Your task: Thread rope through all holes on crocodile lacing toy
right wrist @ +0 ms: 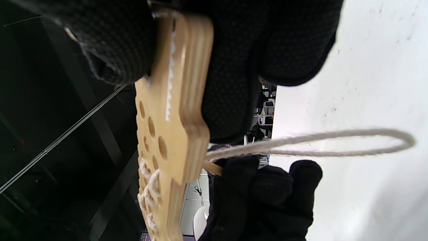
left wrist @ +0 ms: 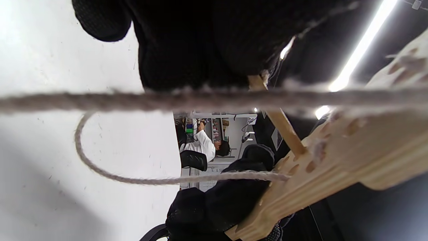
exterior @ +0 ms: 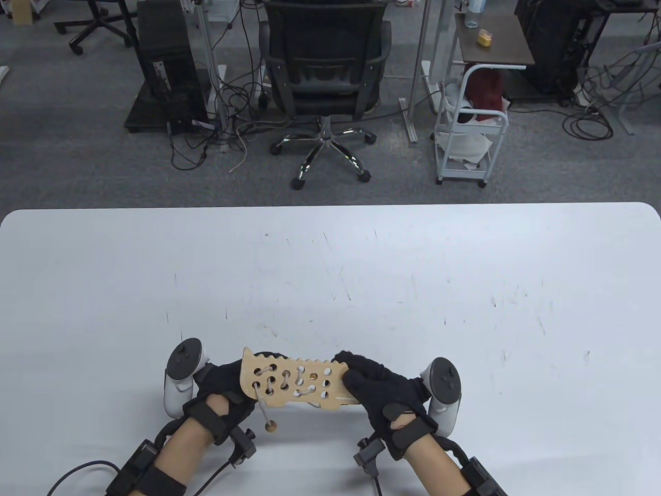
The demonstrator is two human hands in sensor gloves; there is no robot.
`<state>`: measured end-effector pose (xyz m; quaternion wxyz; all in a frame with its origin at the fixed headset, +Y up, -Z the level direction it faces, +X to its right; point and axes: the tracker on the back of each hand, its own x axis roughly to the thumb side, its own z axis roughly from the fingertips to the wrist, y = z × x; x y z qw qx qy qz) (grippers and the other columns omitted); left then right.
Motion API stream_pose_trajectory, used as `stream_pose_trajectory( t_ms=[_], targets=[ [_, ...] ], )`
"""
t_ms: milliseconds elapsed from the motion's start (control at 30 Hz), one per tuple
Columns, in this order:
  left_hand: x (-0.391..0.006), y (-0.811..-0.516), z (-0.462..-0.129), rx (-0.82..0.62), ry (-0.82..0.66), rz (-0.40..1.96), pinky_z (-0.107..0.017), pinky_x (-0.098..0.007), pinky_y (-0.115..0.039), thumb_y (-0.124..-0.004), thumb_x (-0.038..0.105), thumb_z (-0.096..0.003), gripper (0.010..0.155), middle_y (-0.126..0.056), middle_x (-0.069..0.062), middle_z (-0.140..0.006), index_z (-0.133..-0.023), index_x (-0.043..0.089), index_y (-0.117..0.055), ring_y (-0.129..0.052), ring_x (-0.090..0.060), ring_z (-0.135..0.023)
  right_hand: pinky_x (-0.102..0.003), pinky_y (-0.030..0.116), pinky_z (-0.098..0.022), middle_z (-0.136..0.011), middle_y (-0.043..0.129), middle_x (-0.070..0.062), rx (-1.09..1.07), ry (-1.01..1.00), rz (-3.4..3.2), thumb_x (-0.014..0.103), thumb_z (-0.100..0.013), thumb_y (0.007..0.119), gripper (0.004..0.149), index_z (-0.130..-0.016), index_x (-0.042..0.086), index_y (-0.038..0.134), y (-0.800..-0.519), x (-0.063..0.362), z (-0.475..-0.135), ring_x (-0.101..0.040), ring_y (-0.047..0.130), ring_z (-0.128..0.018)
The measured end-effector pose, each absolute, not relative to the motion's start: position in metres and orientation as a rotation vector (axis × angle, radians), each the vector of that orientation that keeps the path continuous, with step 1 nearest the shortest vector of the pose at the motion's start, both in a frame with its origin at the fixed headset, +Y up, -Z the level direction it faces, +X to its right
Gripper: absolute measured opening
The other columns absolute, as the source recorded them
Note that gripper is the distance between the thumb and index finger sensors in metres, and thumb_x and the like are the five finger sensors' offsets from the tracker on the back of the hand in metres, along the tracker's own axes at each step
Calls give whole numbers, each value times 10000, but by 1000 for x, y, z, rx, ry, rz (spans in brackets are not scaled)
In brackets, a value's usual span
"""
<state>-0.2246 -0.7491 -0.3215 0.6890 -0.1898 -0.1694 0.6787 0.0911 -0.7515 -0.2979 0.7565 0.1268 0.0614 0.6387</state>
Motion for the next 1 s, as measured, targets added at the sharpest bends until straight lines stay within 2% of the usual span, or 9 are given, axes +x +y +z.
stream_pose_trajectory(
  t_ms=[233, 567, 1000],
  targets=[
    [-218, -751, -321, -417, -408, 1498, -725, -533, -640, -910, 342, -408, 405, -958, 63, -824, -810, 385, -936, -944, -205, -732, -424, 850, -432, -680, 1031, -46, 305, 128, 1414, 366, -432, 861, 475, -861, 165, 829, -751, 87, -297, -208, 1098, -484],
    [-210, -749, -317, -462, -459, 1612, -722, -534, -651, -902, 295, -421, 440, -968, 40, -845, -860, 321, -913, -958, -216, -739, -426, 848, -433, -678, 1031, -45, 294, 112, 1460, 370, -432, 853, 480, -865, 164, 826, -754, 85, -299, -203, 1099, -476],
    [-202, -747, -314, -554, -536, 1738, -717, -507, -677, -890, 283, -425, 474, -983, 57, -879, -895, 341, -871, -999, -175, -708, -444, 842, -426, -672, 1035, -62, 310, 66, 1610, 393, -431, 839, 503, -869, 147, 822, -752, 83, -299, -219, 1100, -462]
  ],
)
